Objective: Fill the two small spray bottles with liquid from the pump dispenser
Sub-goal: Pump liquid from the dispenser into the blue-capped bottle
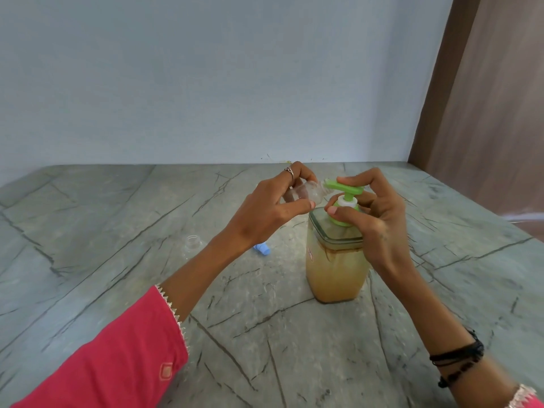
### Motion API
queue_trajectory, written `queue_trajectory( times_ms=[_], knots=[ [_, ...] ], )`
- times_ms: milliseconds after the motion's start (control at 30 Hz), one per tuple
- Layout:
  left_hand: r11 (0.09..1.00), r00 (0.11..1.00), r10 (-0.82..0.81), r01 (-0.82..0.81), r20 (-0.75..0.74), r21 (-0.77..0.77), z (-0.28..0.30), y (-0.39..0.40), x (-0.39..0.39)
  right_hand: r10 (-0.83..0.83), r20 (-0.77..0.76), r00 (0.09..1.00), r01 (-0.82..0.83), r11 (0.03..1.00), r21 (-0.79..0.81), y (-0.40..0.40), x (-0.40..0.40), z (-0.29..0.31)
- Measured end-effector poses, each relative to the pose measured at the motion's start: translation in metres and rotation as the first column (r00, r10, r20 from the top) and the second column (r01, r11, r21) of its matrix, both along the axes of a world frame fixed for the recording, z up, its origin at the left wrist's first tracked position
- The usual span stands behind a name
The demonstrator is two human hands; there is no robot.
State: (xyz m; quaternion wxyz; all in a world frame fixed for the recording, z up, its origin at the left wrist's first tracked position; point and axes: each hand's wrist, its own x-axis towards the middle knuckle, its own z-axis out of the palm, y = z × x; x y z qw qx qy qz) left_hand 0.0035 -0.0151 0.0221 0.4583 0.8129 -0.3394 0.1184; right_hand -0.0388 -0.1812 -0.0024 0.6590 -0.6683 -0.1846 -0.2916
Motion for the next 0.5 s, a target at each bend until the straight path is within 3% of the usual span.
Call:
queue_trajectory(
  times_ms=[500],
  knots=[
    [0.999, 1.000, -0.008, 0.007, -0.028, -0.043, 0.0000, -0.0001, -0.0018, -0.010, 0.050, 0.999, 0.013, 0.997, -0.070, -0.0006, -0.0027, -0.0035]
  ],
)
